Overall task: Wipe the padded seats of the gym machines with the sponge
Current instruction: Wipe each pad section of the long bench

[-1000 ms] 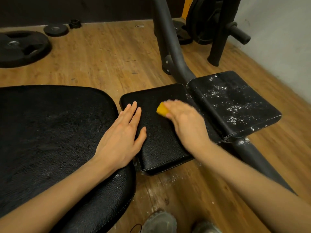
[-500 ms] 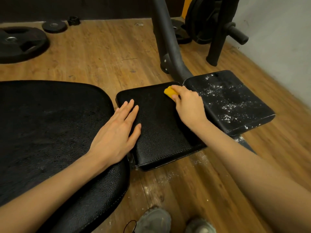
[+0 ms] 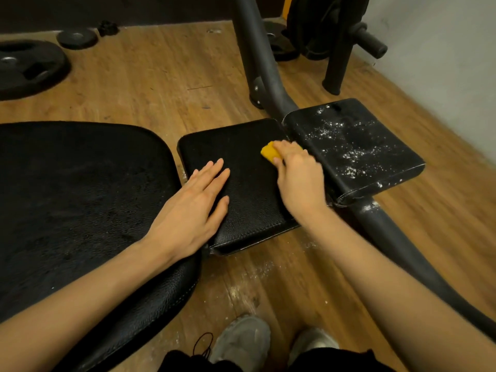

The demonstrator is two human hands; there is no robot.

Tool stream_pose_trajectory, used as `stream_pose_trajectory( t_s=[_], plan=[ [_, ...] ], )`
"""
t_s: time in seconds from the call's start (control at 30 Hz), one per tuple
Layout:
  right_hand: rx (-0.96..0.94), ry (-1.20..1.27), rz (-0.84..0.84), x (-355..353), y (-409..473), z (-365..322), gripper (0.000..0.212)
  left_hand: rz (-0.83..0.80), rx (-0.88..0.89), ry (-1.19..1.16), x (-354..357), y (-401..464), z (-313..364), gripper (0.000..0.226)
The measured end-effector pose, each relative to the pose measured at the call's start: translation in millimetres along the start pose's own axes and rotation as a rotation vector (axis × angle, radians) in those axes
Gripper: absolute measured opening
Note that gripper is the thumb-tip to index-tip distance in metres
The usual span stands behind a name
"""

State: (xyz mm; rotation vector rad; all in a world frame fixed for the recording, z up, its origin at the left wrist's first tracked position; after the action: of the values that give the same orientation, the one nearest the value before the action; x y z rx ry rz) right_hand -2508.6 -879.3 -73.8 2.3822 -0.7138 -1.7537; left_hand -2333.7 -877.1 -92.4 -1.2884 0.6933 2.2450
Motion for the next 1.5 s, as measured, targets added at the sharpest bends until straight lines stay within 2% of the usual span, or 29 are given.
stream_pose_trajectory(
  t_s=[0.1, 0.2, 0.33, 0.4, 0.5, 0.6, 0.7, 0.77, 0.83, 0.93, 1.0, 1.07, 1.13, 1.33, 1.5],
  plan=[
    [-0.156, 0.097, -0.033, -5, -68, -40, 0.037, 0.010, 0.005, 0.019, -1, 1, 0, 0.055],
    [-0.278, 0.124, -0.095, -9, -78, -30, 0.038, -0.002, -0.001, 0.012, -1, 1, 2, 0.056],
    [0.017, 0.083, 0.029, -19, -20, 36, 0.038, 0.004, -0.016, 0.018, -4, 1, 4, 0.056],
    [0.064, 0.073, 0.066, -18, -33, 24, 0.038, 0.000, -0.027, 0.014, -3, 1, 3, 0.056],
    [-0.142, 0.143, 0.028, -14, -88, -26, 0.038, -0.003, -0.025, 0.020, -3, 2, 3, 0.057],
    [-0.253, 0.205, -0.042, -17, -91, -18, 0.038, -0.009, -0.032, 0.022, -3, 1, 3, 0.056],
    [-0.039, 0.222, 0.049, -25, -53, 35, 0.038, -0.005, -0.042, 0.017, -4, 1, 3, 0.056],
    [0.058, 0.228, 0.110, -29, -56, 35, 0.038, -0.002, -0.042, 0.013, -4, 0, 4, 0.056],
    [-0.064, 0.262, 0.112, -27, -87, 3, 0.039, -0.003, -0.045, 0.010, -4, 1, 3, 0.056],
    [-0.328, 0.404, -0.025, -23, -128, -23, 0.040, -0.004, -0.055, 0.008, -4, 2, 2, 0.056],
    [-0.250, 0.439, 0.036, -31, -112, 7, 0.040, -0.010, -0.062, 0.009, -3, 2, 1, 0.056],
    [-0.048, 0.466, 0.100, -37, -87, 42, 0.038, -0.009, -0.064, 0.019, -2, 2, -1, 0.056],
    [0.032, 0.465, 0.089, -37, -80, 53, 0.039, -0.014, -0.066, 0.029, -1, 2, -1, 0.057],
    [-0.046, 0.284, -0.006, -35, -82, 46, 0.044, -0.008, -0.042, 0.007, 1, 1, 1, 0.057],
    [-0.085, 0.287, -0.140, 4, 9, 33, 0.044, -0.004, -0.015, 0.007, 2, 1, 0, 0.061]
  ],
)
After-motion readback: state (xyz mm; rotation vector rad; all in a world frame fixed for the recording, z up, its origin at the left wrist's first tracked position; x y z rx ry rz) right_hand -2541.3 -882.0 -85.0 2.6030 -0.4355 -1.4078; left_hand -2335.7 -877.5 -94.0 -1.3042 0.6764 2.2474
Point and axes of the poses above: each hand's wrist, its own y-axis towards the middle knuckle, its own x-axis out of the palm, z = x × y, the point moved 10 cm from there along y, towards the middle knuckle, and after that the axes turned 5 degrees about z, right-handed, at the moved point
